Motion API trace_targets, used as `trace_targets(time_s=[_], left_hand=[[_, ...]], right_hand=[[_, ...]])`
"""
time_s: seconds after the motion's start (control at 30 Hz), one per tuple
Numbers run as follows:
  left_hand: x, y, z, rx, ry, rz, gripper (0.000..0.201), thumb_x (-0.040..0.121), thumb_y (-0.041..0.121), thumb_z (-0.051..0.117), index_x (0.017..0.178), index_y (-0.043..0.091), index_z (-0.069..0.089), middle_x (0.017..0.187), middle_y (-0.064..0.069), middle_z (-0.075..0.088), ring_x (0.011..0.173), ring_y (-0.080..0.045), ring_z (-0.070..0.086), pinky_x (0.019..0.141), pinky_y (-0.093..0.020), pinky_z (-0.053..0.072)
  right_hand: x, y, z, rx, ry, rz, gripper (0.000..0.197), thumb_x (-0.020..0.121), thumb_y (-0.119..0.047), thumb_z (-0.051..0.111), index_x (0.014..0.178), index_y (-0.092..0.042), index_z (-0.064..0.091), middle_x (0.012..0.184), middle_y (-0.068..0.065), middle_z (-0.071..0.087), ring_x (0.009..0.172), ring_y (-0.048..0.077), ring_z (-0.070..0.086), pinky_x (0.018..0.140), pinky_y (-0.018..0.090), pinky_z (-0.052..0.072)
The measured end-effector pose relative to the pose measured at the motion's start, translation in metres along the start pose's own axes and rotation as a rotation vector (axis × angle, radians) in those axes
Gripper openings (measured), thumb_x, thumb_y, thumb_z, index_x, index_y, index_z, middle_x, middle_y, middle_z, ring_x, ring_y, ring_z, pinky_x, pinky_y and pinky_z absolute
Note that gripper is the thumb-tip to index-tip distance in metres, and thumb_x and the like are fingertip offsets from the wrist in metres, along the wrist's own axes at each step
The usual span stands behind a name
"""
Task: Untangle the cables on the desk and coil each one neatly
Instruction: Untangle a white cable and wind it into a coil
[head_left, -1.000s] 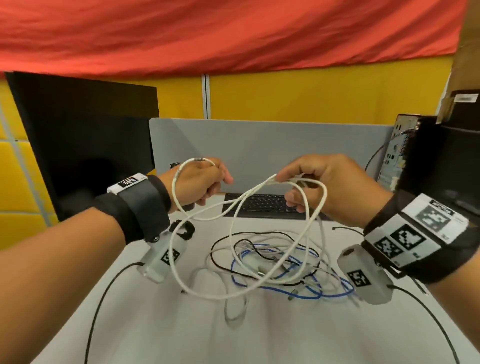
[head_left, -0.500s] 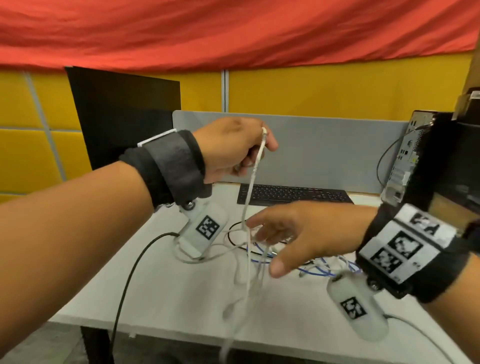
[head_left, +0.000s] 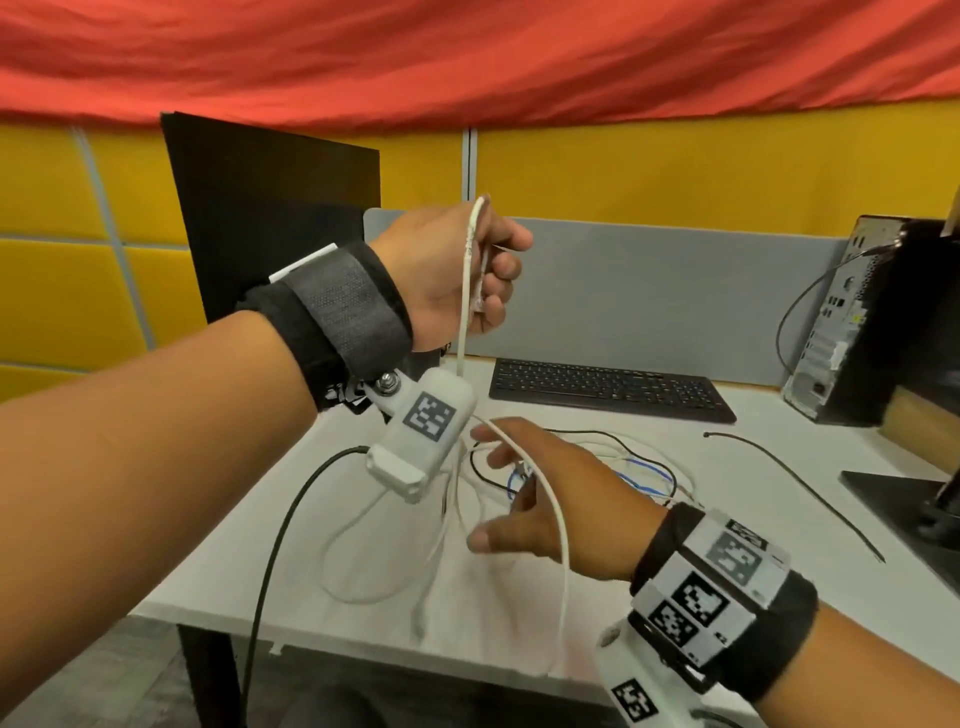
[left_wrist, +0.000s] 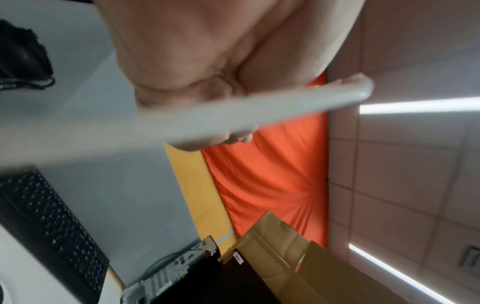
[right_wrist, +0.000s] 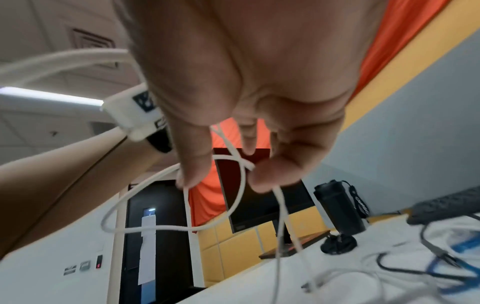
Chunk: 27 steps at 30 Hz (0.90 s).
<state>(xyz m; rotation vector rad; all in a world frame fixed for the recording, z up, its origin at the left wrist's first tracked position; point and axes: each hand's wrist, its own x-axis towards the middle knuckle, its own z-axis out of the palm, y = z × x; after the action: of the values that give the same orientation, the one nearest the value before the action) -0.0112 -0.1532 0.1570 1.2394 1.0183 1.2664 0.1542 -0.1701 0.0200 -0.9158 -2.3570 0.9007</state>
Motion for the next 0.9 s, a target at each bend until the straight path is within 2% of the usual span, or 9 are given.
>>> trace_targets(time_s=[0.13, 0.2, 0.27, 0.3, 0.53, 0.67, 0.73, 0.83, 0.9], left_hand=[[-0.001, -0.002, 0.01, -0.006, -0.054, -0.011, 0.016, 0.099, 0.019, 0.039, 0.095, 0.015, 0.054, 0.063, 0.001, 0.045, 0.05, -0.011, 0.036, 0.045, -0.022, 0.037], [-0.002, -0.001, 0.016, -0.03, -0.094, -0.009, 0.016, 0.098, 0.018, 0.039, 0.095, 0.015, 0.054, 0.064, 0.001, 0.045, 0.05, -0.011, 0.037, 0.045, -0.022, 0.038], [-0.003, 0.001, 0.018, -0.048, -0.135, 0.005, 0.015, 0.097, 0.017, 0.04, 0.093, 0.015, 0.054, 0.064, 0.001, 0.047, 0.049, -0.011, 0.039, 0.047, -0.024, 0.039], [-0.005, 0.003, 0.016, -0.036, -0.15, 0.022, 0.013, 0.095, 0.017, 0.042, 0.092, 0.015, 0.054, 0.064, 0.001, 0.048, 0.05, -0.011, 0.041, 0.047, -0.024, 0.04], [-0.038, -0.013, -0.043, 0.431, -0.314, 0.098, 0.04, 0.067, -0.001, 0.044, 0.078, 0.02, 0.076, 0.067, -0.001, 0.064, 0.049, -0.009, 0.052, 0.042, -0.021, 0.042], [-0.075, -0.043, -0.057, 1.039, -0.478, 0.102, 0.052, 0.064, 0.019, 0.053, 0.103, 0.048, 0.07, 0.093, 0.017, 0.07, 0.074, -0.009, 0.065, 0.057, -0.024, 0.055], [-0.082, -0.049, -0.056, 1.078, -0.436, 0.121, 0.053, 0.068, 0.025, 0.05, 0.111, 0.052, 0.064, 0.1, 0.024, 0.066, 0.084, -0.002, 0.063, 0.061, -0.026, 0.056], [-0.073, -0.053, -0.041, 0.641, -0.214, 0.002, 0.025, 0.077, 0.027, 0.058, 0.085, 0.033, 0.08, 0.076, 0.005, 0.071, 0.055, -0.005, 0.06, 0.043, -0.02, 0.045], [-0.074, -0.06, -0.026, 0.79, -0.114, -0.025, 0.031, 0.073, 0.048, 0.065, 0.072, 0.02, 0.078, 0.062, 0.002, 0.068, 0.046, -0.011, 0.059, 0.043, -0.021, 0.043]], right_hand=[[0.02, -0.013, 0.005, 0.098, 0.179, 0.033, 0.092, 0.063, -0.044, 0.088, 0.139, -0.044, 0.036, 0.119, -0.009, 0.057, 0.087, 0.008, 0.063, 0.071, 0.03, 0.052], [0.03, -0.018, 0.005, -0.037, 0.198, -0.067, 0.055, 0.073, -0.041, 0.082, 0.121, -0.039, 0.056, 0.108, -0.01, 0.065, 0.093, 0.006, 0.061, 0.08, 0.03, 0.05], [0.035, -0.025, 0.001, -0.195, 0.25, -0.075, 0.008, 0.085, -0.031, 0.072, 0.083, -0.036, 0.066, 0.081, -0.011, 0.064, 0.075, 0.001, 0.058, 0.071, 0.027, 0.044], [0.036, -0.024, -0.004, -0.252, 0.278, -0.076, 0.013, 0.089, -0.029, 0.068, 0.077, -0.033, 0.067, 0.076, -0.01, 0.061, 0.072, 0.004, 0.056, 0.069, 0.026, 0.041], [0.004, -0.028, -0.061, -0.037, 0.282, -0.188, 0.011, 0.091, -0.027, 0.066, 0.086, -0.019, 0.073, 0.07, 0.003, 0.068, 0.064, 0.013, 0.063, 0.064, 0.033, 0.053], [-0.01, -0.033, -0.063, -0.039, 0.253, -0.311, 0.011, 0.088, -0.027, 0.067, 0.096, -0.026, 0.076, 0.08, -0.011, 0.073, 0.069, 0.001, 0.065, 0.06, 0.016, 0.05], [-0.01, -0.032, -0.057, -0.086, 0.184, -0.272, 0.008, 0.086, -0.025, 0.072, 0.094, -0.026, 0.075, 0.074, -0.011, 0.072, 0.064, 0.003, 0.063, 0.058, 0.019, 0.05], [-0.003, -0.03, -0.045, -0.075, 0.124, -0.217, 0.014, 0.079, -0.032, 0.079, 0.083, -0.023, 0.069, 0.055, -0.013, 0.059, 0.047, 0.003, 0.049, 0.048, 0.016, 0.038], [0.004, -0.029, -0.036, -0.029, 0.191, -0.203, 0.022, 0.075, -0.035, 0.081, 0.077, -0.019, 0.067, 0.058, -0.005, 0.062, 0.048, 0.002, 0.048, 0.047, 0.022, 0.04]])
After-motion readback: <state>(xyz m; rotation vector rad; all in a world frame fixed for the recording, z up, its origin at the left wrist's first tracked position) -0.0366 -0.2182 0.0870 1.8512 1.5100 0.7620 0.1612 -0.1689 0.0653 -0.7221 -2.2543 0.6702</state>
